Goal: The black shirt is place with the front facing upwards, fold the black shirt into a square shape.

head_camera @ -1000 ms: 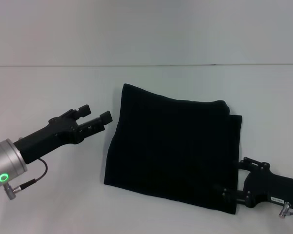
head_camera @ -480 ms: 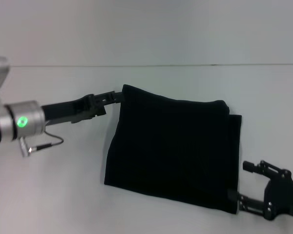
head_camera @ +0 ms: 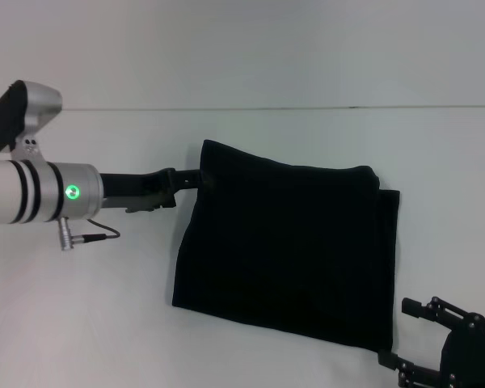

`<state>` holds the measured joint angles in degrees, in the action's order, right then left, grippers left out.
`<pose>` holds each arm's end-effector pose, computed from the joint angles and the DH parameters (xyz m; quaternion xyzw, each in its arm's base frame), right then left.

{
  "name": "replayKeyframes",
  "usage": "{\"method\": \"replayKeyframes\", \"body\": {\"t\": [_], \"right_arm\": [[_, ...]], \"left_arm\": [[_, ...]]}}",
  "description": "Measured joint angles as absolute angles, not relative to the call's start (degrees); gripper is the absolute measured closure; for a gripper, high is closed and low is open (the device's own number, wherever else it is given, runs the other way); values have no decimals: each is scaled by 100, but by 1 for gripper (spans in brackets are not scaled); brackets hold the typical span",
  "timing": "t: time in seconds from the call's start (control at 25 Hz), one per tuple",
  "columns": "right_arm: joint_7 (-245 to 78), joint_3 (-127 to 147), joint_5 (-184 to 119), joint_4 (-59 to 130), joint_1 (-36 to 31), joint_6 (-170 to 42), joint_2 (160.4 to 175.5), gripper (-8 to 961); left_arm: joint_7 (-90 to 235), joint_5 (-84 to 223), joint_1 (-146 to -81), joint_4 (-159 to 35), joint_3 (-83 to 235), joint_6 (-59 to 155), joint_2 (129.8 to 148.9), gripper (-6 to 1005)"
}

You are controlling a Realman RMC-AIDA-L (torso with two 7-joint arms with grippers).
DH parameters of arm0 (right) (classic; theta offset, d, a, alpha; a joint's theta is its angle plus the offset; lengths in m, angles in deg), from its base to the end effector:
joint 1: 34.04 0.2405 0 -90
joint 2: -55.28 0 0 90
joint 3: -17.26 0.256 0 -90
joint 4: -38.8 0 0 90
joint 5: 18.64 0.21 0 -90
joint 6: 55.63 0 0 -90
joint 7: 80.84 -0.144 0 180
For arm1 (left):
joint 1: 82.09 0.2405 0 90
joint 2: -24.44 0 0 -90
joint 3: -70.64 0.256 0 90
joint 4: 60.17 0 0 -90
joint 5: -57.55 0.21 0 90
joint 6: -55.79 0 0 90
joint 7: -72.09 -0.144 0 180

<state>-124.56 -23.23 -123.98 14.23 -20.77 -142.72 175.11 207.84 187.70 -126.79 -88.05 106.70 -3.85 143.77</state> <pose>0.3408 0.2259 -0.0344 -0.9261 0.1573 0.2491 0.2358 -0.2551 0.4114 -0.0311 -0.7341 -0.6272 -0.1835 0.1843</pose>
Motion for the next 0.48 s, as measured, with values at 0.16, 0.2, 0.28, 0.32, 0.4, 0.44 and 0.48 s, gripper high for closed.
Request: {"method": "replayKeyframes", "body": {"t": [0.16,0.2,0.28,0.32,0.4,0.44,0.48], "right_arm": [[-12454,-2331,-12435,1427,-2079,-14280,17510,93],[-12454,-2334,-12452,1430,-2076,-14281,17509,93],[-12454,-2335,-12488,1433,-2064,-14282,17508,93],[-12453,-2335,-12503,1434,-2056,-14283,17507,93],[-12452,-2335,-12508,1435,-2054,-14286,17507,93],[-12452,-2335,-12510,1437,-2055,-14287,17507,93],[-12452,-2335,-12512,1440,-2055,-14290,17507,93]], "left_arm": [[20767,18772,-12711,-8803,10870,-238,14493,68],[20767,18774,-12729,-8803,10964,-172,14532,71],[20768,18778,-12762,-8803,11152,-12,14605,75],[20768,18777,-12770,-8802,11202,27,14621,78],[20769,18770,-12786,-8802,11272,84,14653,82],[20769,18769,-12798,-8803,11294,95,14664,85],[20768,18769,-12802,-8803,11315,96,14670,87]]}}
